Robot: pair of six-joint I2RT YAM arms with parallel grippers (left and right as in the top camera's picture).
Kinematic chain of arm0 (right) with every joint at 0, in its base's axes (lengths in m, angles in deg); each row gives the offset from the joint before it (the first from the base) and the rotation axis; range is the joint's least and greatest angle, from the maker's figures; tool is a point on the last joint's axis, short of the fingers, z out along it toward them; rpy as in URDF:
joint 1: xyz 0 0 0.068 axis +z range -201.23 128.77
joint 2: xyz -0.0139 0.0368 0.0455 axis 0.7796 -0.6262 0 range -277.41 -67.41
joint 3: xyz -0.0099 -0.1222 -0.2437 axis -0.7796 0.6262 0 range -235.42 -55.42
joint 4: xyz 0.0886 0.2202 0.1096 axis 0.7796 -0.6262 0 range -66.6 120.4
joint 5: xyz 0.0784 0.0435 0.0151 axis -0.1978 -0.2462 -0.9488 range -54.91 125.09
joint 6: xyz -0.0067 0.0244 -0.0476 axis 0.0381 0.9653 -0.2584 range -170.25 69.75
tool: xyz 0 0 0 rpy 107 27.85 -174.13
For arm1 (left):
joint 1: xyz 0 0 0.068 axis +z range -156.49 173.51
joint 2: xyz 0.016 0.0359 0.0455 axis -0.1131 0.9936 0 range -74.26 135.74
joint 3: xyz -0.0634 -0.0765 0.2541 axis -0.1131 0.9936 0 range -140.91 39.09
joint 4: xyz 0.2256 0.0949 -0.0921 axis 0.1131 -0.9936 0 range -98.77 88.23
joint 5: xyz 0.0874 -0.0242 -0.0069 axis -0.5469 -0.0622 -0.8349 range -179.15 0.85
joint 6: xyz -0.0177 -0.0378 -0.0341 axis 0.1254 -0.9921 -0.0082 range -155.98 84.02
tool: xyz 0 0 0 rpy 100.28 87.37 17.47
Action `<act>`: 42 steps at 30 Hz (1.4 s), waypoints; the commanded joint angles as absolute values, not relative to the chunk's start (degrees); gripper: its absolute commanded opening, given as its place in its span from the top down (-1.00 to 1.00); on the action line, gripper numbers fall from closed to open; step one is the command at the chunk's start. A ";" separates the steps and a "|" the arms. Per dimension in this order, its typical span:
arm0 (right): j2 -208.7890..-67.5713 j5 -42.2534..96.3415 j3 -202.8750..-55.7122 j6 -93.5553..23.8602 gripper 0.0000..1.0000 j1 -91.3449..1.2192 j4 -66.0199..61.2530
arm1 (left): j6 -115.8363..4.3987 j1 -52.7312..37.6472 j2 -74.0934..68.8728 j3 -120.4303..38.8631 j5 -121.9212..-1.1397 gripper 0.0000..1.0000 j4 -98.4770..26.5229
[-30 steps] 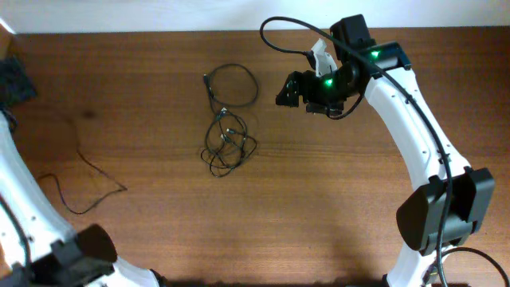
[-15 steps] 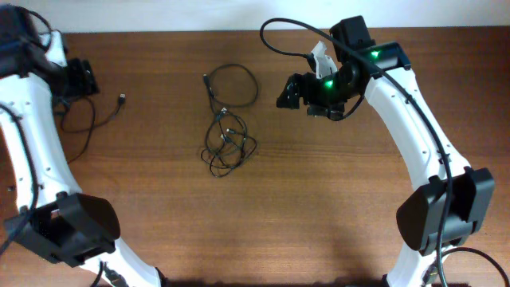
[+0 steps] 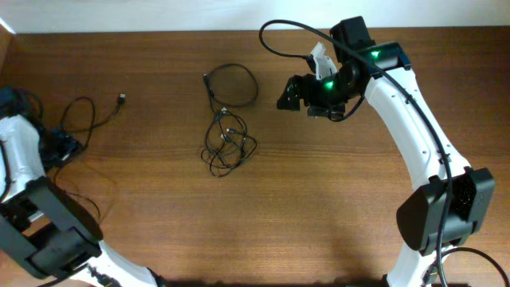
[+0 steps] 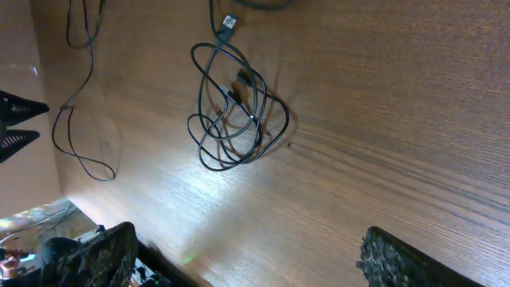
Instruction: Untangle cables
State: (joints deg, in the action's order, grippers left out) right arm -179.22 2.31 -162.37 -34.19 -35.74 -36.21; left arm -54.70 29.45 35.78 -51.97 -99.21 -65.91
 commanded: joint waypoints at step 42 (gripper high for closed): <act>-179.44 3.91 -162.44 -36.49 -0.82 -35.50 -37.76 | -62.53 43.18 15.76 -63.62 -112.94 1.00 -60.42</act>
